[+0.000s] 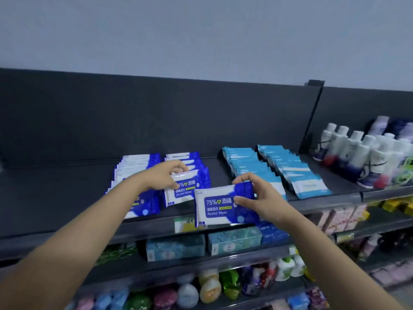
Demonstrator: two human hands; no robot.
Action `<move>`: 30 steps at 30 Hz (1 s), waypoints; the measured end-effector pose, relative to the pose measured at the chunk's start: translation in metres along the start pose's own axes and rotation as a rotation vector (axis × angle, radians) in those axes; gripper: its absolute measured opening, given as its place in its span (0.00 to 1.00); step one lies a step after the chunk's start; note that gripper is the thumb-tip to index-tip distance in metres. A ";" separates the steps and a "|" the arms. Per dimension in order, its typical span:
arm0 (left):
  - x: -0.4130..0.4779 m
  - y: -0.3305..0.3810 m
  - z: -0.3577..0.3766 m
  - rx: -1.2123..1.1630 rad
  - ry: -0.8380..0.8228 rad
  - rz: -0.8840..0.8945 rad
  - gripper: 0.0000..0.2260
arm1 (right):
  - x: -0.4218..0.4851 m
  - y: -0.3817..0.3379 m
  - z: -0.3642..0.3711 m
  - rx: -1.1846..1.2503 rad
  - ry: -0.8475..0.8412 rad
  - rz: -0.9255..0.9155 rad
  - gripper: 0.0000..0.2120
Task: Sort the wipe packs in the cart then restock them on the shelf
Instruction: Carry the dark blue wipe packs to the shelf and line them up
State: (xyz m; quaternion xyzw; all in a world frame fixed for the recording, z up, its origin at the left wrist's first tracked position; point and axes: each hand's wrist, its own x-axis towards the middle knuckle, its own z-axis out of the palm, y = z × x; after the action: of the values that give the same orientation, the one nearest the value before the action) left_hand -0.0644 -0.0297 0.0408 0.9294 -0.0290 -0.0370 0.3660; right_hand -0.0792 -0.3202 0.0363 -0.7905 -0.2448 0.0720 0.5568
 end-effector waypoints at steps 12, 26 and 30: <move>0.093 -0.049 -0.011 0.260 -0.009 0.093 0.20 | 0.115 0.043 0.043 -0.024 0.065 0.063 0.14; 0.095 -0.050 0.002 0.147 0.013 -0.051 0.27 | 0.182 0.078 0.060 -0.511 -0.117 -0.118 0.21; 0.084 -0.042 0.010 0.421 0.065 -0.002 0.28 | 0.179 0.083 0.057 -0.598 -0.127 -0.175 0.23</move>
State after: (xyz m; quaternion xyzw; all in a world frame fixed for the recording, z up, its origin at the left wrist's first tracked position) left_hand 0.0190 -0.0122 0.0006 0.9861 -0.0232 -0.0004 0.1647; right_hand 0.0796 -0.2098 -0.0327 -0.8890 -0.3564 -0.0021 0.2875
